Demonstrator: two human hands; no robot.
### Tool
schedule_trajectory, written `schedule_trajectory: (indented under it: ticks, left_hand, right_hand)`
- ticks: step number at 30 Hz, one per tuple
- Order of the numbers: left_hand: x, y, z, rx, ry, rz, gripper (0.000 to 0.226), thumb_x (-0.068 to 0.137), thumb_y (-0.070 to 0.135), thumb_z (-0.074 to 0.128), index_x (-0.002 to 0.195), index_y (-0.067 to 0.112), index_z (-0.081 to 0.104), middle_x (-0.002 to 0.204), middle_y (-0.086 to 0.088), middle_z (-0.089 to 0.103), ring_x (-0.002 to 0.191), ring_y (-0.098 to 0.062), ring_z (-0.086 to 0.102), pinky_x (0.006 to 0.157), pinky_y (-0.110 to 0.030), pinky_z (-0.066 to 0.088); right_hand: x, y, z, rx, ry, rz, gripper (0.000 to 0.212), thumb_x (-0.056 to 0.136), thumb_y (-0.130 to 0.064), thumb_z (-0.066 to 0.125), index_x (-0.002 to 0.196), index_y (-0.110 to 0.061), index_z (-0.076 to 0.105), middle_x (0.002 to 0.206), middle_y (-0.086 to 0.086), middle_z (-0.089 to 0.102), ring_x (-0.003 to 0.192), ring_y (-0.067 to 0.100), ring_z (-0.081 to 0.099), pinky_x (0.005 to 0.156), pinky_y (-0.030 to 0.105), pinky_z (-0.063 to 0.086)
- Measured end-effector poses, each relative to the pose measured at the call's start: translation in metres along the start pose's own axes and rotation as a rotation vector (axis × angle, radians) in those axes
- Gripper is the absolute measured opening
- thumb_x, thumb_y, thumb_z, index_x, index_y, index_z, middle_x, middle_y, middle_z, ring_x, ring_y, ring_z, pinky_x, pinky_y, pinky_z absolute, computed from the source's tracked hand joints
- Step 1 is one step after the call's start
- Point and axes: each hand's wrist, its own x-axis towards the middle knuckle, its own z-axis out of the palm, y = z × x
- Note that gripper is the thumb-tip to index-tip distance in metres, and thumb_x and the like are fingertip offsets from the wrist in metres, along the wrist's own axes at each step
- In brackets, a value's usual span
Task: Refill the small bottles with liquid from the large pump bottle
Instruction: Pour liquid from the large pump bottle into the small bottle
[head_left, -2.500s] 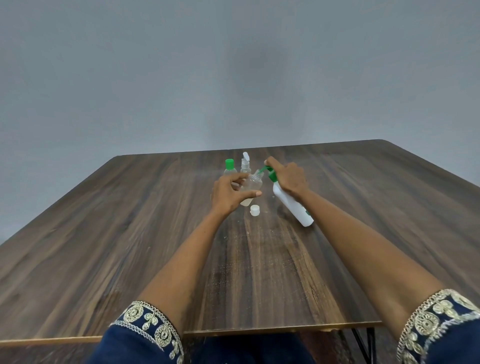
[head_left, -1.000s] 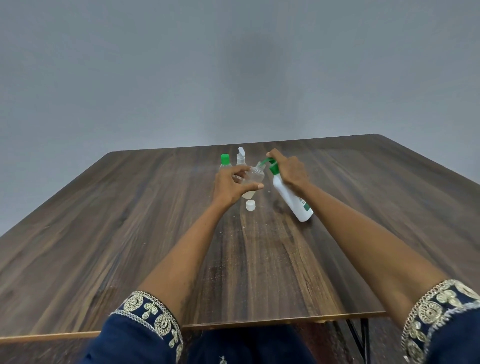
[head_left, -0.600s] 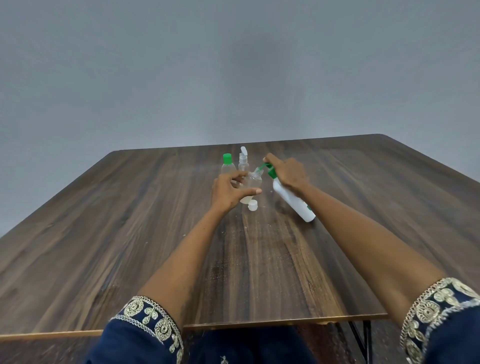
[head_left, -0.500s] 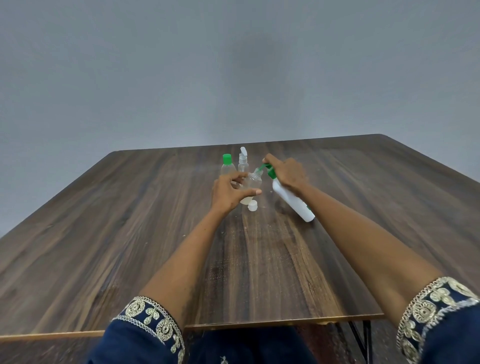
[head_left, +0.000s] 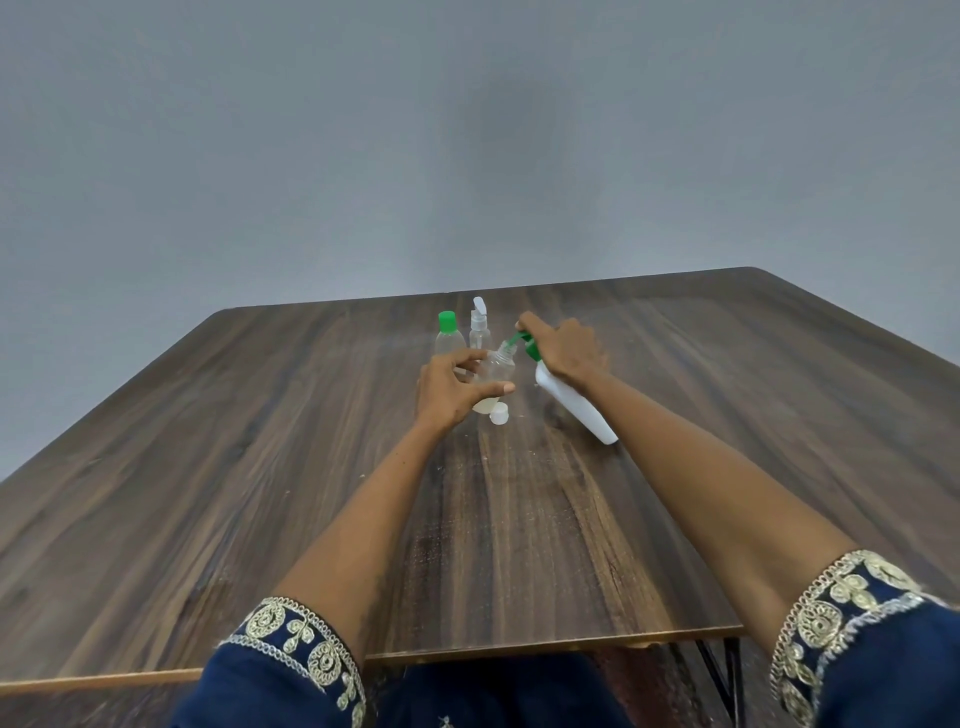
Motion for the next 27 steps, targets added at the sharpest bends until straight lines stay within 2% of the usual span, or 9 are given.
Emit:
schedule_trajectory:
  ticks: [3, 5, 11, 13, 15, 18, 23, 27]
  left_hand:
    - [0.0, -0.002, 0.0, 0.01, -0.003, -0.005, 0.061, 0.055, 0.038, 0.087, 0.109, 0.018, 0.068, 0.097, 0.0, 0.068, 0.089, -0.016, 0.063, 0.081, -0.034, 0.055]
    - [0.0, -0.003, 0.0, 0.007, 0.007, -0.011, 0.061, 0.055, 0.038, 0.087, 0.109, 0.018, 0.069, 0.095, 0.001, 0.067, 0.088, -0.016, 0.063, 0.08, -0.035, 0.055]
    - [-0.001, -0.001, -0.001, 0.019, 0.001, -0.01, 0.061, 0.055, 0.036, 0.088, 0.11, 0.018, 0.068, 0.096, 0.001, 0.067, 0.085, -0.016, 0.062, 0.078, -0.033, 0.054]
    - [-0.002, 0.0, -0.001, 0.023, -0.006, -0.003, 0.062, 0.055, 0.036, 0.088, 0.111, 0.017, 0.068, 0.098, -0.001, 0.068, 0.085, -0.016, 0.062, 0.077, -0.032, 0.054]
    - [-0.003, 0.001, -0.001, 0.02, -0.013, 0.002, 0.063, 0.056, 0.035, 0.087, 0.112, 0.016, 0.067, 0.099, 0.0, 0.067, 0.085, -0.015, 0.062, 0.077, -0.03, 0.053]
    - [-0.004, 0.004, -0.001, 0.019, -0.019, 0.011, 0.062, 0.058, 0.035, 0.086, 0.113, 0.016, 0.066, 0.099, 0.001, 0.066, 0.086, -0.014, 0.061, 0.076, -0.028, 0.052]
    - [-0.002, 0.007, -0.001, -0.036, 0.01, -0.018, 0.06, 0.057, 0.034, 0.087, 0.111, 0.017, 0.068, 0.096, 0.001, 0.066, 0.088, -0.014, 0.062, 0.078, -0.027, 0.05]
    - [-0.002, 0.01, 0.001, -0.045, -0.007, -0.017, 0.058, 0.056, 0.033, 0.088, 0.109, 0.019, 0.069, 0.094, 0.002, 0.066, 0.081, -0.012, 0.059, 0.076, -0.027, 0.051]
  right_hand:
    - [0.0, -0.001, -0.002, -0.005, -0.071, 0.02, 0.066, 0.073, -0.068, 0.041, 0.088, -0.013, 0.074, 0.09, 0.005, 0.07, 0.076, 0.02, 0.055, 0.068, 0.034, 0.037]
    - [0.001, -0.001, -0.003, -0.013, -0.082, 0.016, 0.064, 0.078, -0.067, 0.045, 0.087, -0.012, 0.075, 0.086, 0.005, 0.068, 0.072, 0.018, 0.052, 0.07, 0.034, 0.036]
    - [0.001, 0.001, 0.0, -0.01, -0.02, 0.027, 0.064, 0.081, -0.064, 0.049, 0.088, -0.006, 0.074, 0.084, 0.006, 0.069, 0.067, 0.015, 0.051, 0.059, 0.03, 0.033]
    - [-0.001, 0.001, -0.001, -0.013, 0.036, 0.037, 0.063, 0.083, -0.061, 0.05, 0.089, -0.002, 0.073, 0.077, 0.007, 0.063, 0.062, 0.015, 0.047, 0.058, 0.03, 0.032]
    - [-0.001, 0.001, -0.001, -0.019, 0.032, 0.035, 0.063, 0.083, -0.06, 0.05, 0.088, -0.002, 0.073, 0.079, 0.008, 0.064, 0.063, 0.015, 0.046, 0.06, 0.031, 0.032]
    - [0.001, 0.001, -0.002, -0.002, -0.025, 0.034, 0.064, 0.08, -0.065, 0.047, 0.087, -0.007, 0.074, 0.089, 0.008, 0.071, 0.071, 0.018, 0.052, 0.066, 0.033, 0.035]
    - [-0.001, 0.0, -0.008, 0.045, -0.09, 0.013, 0.06, 0.078, -0.07, 0.047, 0.09, -0.018, 0.076, 0.086, 0.004, 0.066, 0.08, 0.021, 0.056, 0.075, 0.035, 0.039]
    - [-0.004, -0.002, -0.009, 0.061, -0.046, 0.042, 0.07, 0.066, -0.073, 0.043, 0.09, -0.015, 0.075, 0.088, 0.004, 0.07, 0.073, 0.016, 0.054, 0.064, 0.033, 0.037]
